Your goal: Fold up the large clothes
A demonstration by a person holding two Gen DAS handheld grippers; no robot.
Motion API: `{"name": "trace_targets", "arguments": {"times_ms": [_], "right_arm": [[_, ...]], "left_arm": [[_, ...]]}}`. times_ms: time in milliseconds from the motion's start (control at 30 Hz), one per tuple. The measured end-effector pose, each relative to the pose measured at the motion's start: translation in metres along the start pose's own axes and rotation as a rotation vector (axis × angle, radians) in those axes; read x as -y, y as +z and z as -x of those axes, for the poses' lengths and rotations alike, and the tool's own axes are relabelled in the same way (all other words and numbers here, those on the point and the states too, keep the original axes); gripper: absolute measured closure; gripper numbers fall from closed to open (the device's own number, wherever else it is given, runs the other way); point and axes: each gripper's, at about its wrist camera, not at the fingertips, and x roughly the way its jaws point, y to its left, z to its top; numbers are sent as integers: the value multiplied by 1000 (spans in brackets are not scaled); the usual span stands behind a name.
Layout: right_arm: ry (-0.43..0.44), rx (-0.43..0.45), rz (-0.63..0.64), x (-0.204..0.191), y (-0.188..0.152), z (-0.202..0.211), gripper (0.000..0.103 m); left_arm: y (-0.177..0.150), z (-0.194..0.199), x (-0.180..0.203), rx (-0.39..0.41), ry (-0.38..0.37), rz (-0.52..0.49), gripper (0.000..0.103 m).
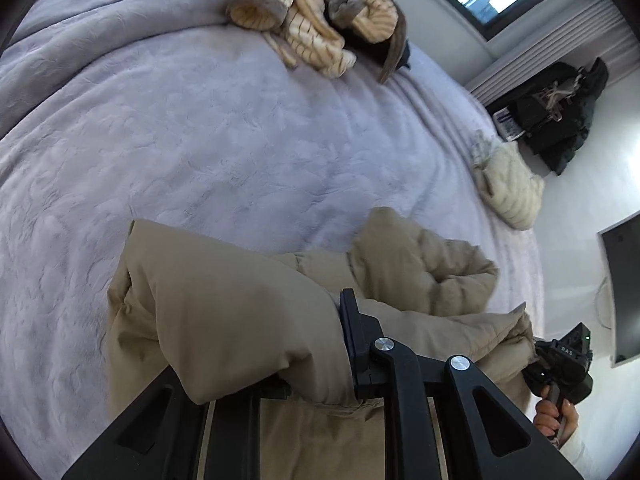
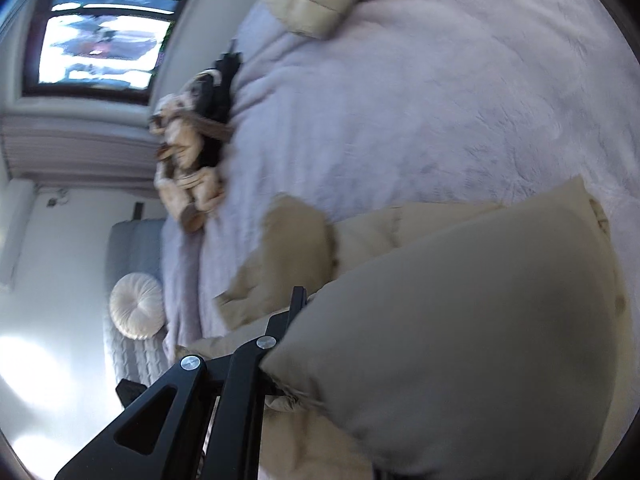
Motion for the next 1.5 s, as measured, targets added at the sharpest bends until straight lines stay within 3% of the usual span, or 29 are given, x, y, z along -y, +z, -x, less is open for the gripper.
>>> {"name": "trace_targets", "arguments": {"times_ms": [200,233,267,300,333,567,633,667,700,733,867,933,1000,1067,1133,1233,1300,1500], "right_arm": [[-47,-10,33,-6,7,-7,91],[-47,-13,40,-9,9,-5,91],[-50,-15,48,-12,11,-4,91],[-52,-19,55,-14,12,-4,90],[-54,-26,63,-17,13,-4,90],[-74,-36,77,-25,15,-2,79],[-63,-22,88,-29,15,4,61],[-56,-10,97,-32,14,8,39],[-53,13,112,-36,14,14,23],[-50,38,133,-41,13,21,22],[-43,55,176,-50,11,40,24],[-56,57,185,-50,6,47,33],[-96,51,200,-47,2,49,62],[-140,52,220,-42,1,48,71],[-184,68,225,-36,2,47,72],[-233,92,225,-21,6,45,72],[-253,83,217,-9,7,40,72],[-275,68,215,24,-3,13,79]], "left_arm": [[5,8,10,-14,48,-52,79],[4,13,14,-11,49,-76,62],[4,19,17,-5,53,-101,29],[3,26,22,15,80,-134,15],[3,34,27,49,107,-167,7],[5,64,48,137,188,-271,8],[2,65,50,152,195,-279,8],[0,63,51,152,201,-281,8],[-3,59,51,148,210,-285,9],[-6,54,52,137,211,-295,18],[-15,37,55,118,229,-305,21],[-14,31,56,128,244,-288,21],[-7,28,56,159,261,-255,21],[3,23,52,189,271,-220,21],[9,11,43,194,310,-216,21],[4,-17,13,96,342,-160,21],[-9,-28,-1,72,356,-167,21],[-22,-46,-19,79,317,-173,21]]}}
